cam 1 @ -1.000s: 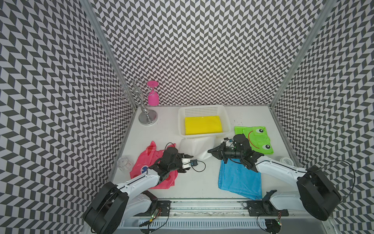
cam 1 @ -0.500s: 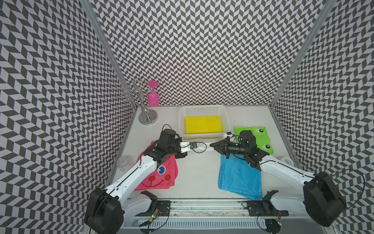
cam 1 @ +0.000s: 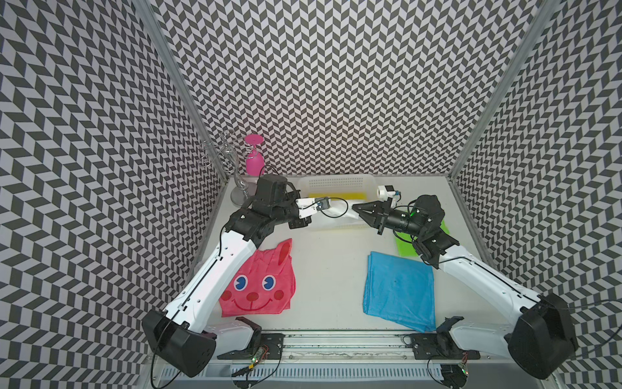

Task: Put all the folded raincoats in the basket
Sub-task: Place the raincoat in the basket.

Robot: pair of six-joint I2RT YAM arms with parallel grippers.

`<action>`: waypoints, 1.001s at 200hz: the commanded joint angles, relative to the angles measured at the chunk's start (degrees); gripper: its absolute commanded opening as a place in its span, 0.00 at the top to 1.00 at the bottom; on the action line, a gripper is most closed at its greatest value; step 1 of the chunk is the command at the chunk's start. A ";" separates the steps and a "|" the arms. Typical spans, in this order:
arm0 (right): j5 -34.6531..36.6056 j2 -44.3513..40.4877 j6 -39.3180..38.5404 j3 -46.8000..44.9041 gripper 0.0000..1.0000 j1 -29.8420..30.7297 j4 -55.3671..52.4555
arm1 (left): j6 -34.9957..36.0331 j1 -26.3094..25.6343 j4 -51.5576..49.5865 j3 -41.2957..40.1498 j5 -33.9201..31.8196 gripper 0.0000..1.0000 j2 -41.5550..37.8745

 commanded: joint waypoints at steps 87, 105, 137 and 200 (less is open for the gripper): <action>-9.21 26.92 -21.66 22.12 1.00 -9.30 -3.78 | 0.25 -0.96 31.76 1.88 -18.48 1.00 20.49; -12.67 32.03 -22.72 25.06 1.00 -11.33 -3.86 | -1.09 -1.07 34.85 1.92 -19.22 1.00 23.98; -16.90 37.93 -25.49 27.60 1.00 -14.66 -2.39 | -1.72 -0.96 40.83 0.73 -22.56 1.00 28.63; -19.85 40.11 -30.82 33.55 1.00 -16.06 -1.84 | 1.38 -0.24 46.77 3.74 -25.83 1.00 29.90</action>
